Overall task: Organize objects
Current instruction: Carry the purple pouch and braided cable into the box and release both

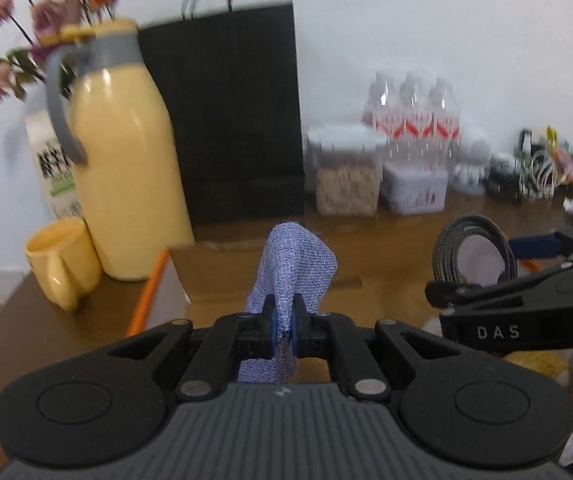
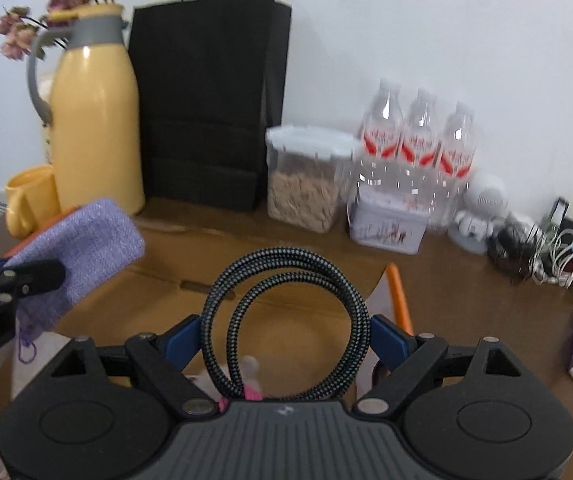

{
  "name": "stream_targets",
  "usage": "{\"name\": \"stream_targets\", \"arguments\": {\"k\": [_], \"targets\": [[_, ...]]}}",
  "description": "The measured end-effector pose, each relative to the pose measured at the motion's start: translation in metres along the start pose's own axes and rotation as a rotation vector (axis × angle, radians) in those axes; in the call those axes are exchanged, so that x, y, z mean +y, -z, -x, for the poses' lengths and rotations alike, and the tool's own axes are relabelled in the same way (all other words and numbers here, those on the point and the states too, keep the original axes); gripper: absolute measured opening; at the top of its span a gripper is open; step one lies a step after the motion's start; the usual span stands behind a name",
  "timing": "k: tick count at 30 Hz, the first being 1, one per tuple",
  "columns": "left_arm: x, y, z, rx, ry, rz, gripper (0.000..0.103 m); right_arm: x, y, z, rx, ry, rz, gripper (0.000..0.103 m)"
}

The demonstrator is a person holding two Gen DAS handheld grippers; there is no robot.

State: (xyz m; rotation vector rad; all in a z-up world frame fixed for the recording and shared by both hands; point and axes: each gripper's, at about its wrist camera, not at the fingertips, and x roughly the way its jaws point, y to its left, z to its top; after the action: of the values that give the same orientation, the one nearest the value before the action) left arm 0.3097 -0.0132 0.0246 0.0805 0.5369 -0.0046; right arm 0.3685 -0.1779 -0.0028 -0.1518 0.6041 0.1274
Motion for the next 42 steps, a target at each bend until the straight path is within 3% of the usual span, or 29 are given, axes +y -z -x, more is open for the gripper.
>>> {"name": "stream_targets", "arguments": {"k": [8,9,10,11,12,13,15,16,30,42], "targets": [[0.004,0.009,-0.008,0.02,-0.017,0.004,0.013,0.001,0.004,0.003,-0.007,-0.004,0.015,0.089],[0.004,0.008,-0.007,0.014,-0.026,0.008,0.023,0.001,0.003,0.005,-0.006,-0.006,0.013,0.09],[0.004,0.007,-0.005,0.003,-0.036,0.013,0.044,0.001,0.004,0.006,-0.001,-0.011,0.009,0.092],[0.005,0.006,-0.002,-0.013,-0.049,0.018,0.055,0.0,0.003,0.004,0.002,-0.017,0.003,0.099],[0.005,0.006,0.002,-0.033,-0.063,0.021,0.072,0.0,0.003,0.007,-0.003,-0.019,-0.002,0.103],[0.006,0.005,0.005,-0.051,-0.075,0.024,0.084,0.0,0.003,0.008,-0.006,-0.02,-0.004,0.103],[0.008,0.002,0.012,-0.08,-0.092,0.039,0.1,0.001,0.003,0.011,-0.01,-0.023,-0.008,0.103],[0.01,0.001,0.016,-0.099,-0.098,0.048,0.103,0.001,0.002,0.012,-0.011,-0.026,-0.01,0.103],[0.015,-0.01,0.049,-0.18,-0.069,0.081,0.103,-0.002,-0.006,0.051,-0.1,-0.022,-0.02,0.103],[0.024,-0.008,0.134,-0.309,0.002,0.115,0.103,-0.005,0.004,0.146,-0.265,-0.058,-0.022,0.103]]}}
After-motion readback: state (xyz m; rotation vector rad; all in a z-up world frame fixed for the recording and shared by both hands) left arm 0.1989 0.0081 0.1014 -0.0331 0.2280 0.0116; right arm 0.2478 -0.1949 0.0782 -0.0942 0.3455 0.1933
